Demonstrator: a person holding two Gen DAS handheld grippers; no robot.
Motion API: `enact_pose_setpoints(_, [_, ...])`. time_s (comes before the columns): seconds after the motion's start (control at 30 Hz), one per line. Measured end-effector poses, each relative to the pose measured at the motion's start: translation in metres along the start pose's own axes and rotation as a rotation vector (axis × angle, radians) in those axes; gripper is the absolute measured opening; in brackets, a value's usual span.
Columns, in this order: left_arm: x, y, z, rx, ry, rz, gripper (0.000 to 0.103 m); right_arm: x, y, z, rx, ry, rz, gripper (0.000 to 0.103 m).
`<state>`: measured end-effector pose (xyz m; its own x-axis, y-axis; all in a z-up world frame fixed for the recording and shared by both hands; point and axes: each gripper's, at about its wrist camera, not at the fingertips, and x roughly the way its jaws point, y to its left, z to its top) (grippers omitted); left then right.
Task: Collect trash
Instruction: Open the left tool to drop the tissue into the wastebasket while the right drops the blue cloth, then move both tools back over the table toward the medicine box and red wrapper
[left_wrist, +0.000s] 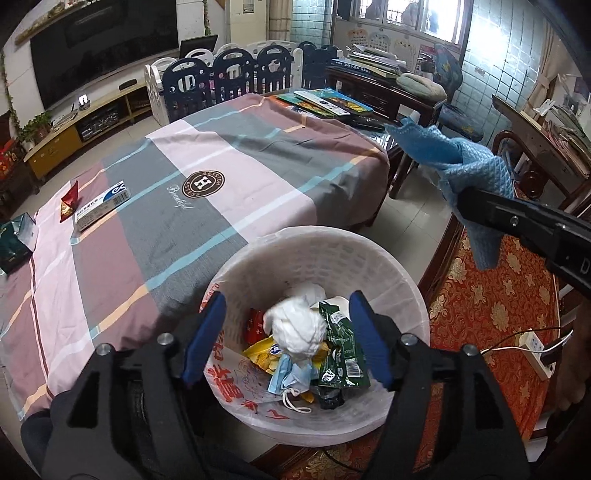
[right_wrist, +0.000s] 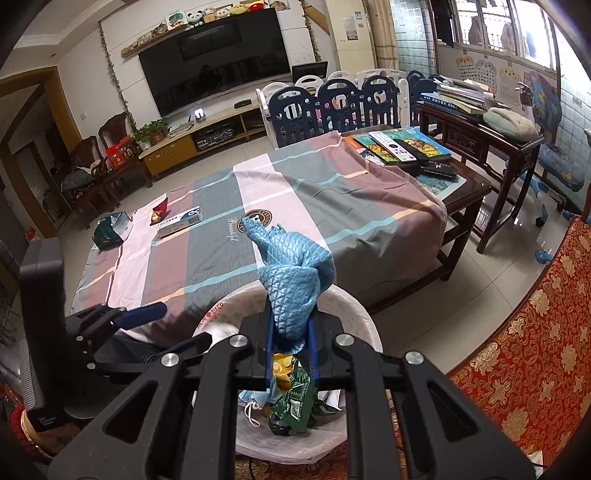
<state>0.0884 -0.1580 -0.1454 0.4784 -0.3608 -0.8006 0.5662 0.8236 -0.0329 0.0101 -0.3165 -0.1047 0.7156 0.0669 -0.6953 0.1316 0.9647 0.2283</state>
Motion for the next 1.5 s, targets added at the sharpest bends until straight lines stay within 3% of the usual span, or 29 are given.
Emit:
enact_pose_setpoints(0.5, [-0.015, 0.036, -0.001, -0.106, -0.026, 0.095, 0.076, 0.040, 0.029, -0.018, -0.070, 0.145, 0.016, 0.016])
enact_pose_setpoints(0.77, [-0.030, 0.057, -0.001, -0.134, -0.095, 0.201, 0.078, 0.057, 0.026, -0.025, -0.054, 0.214, -0.012, 0.018])
enact_pose_setpoints(0.93, [-0.034, 0.078, -0.003, -0.190, -0.116, 0.233, 0.083, 0.062, 0.021, -0.025, -0.007, 0.230, -0.050, 0.055])
enact_pose_setpoints(1.13, [-0.036, 0.097, -0.010, -0.230, -0.116, 0.265, 0.083, 0.059, 0.023, -0.020, 0.016, 0.206, -0.050, 0.066])
enact_pose_setpoints(1.23, [-0.037, 0.113, -0.016, -0.255, -0.118, 0.304, 0.085, 0.068, 0.029, -0.021, 0.027, 0.228, -0.030, 0.066])
enact_pose_setpoints(1.5, [-0.017, 0.202, -0.048, -0.462, -0.050, 0.366, 0.085, 0.110, 0.062, -0.028, -0.028, 0.320, -0.004, 0.066])
